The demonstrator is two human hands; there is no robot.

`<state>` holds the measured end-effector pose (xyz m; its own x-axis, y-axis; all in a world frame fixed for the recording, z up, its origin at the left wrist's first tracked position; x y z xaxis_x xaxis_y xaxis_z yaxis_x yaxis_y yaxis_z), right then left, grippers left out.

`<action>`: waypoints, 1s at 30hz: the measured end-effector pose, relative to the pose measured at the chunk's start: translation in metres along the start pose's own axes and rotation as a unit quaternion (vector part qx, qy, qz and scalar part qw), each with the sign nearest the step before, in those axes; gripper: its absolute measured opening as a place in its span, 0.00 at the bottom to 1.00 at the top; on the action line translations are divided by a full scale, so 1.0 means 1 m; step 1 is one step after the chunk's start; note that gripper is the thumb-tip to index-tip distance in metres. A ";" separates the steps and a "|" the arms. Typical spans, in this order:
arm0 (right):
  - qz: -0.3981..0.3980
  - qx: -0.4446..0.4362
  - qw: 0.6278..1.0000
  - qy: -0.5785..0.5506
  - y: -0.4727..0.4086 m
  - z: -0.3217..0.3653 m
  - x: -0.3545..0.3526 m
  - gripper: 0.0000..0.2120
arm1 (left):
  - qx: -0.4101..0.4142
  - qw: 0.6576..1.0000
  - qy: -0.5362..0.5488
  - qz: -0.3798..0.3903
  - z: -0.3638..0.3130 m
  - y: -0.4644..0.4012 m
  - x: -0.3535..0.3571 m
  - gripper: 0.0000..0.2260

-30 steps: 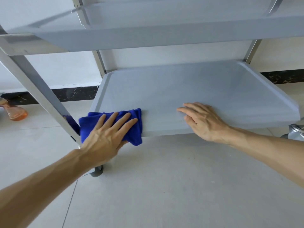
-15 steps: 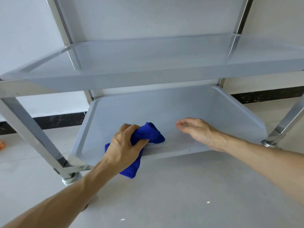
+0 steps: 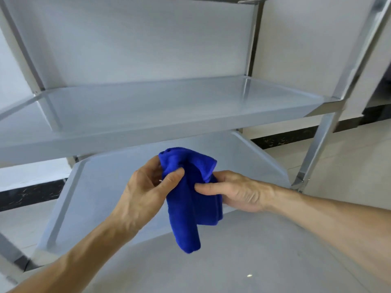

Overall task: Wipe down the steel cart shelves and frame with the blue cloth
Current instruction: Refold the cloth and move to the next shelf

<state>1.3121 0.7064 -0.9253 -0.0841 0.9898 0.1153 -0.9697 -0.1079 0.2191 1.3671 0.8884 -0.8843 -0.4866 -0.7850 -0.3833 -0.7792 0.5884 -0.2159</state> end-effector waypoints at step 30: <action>-0.434 -0.414 0.799 0.043 0.209 0.279 -0.223 0.12 | 0.328 0.733 -0.593 0.062 -0.184 -0.164 0.195 0.23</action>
<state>1.1917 0.4375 -0.6350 0.7216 0.6650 0.1927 -0.4876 0.6856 -0.5405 1.3272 0.6033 -0.7580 0.4510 -0.2271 -0.8632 -0.2112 0.9125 -0.3504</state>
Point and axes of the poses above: each hand's wrist, its own y-axis away from the middle knuckle, its own x-axis out of the palm, z = x × y, the point moved 4 cm from there along -y, towards the middle knuckle, and after that the axes turned 11 degrees about -y, right-handed, at the moved point
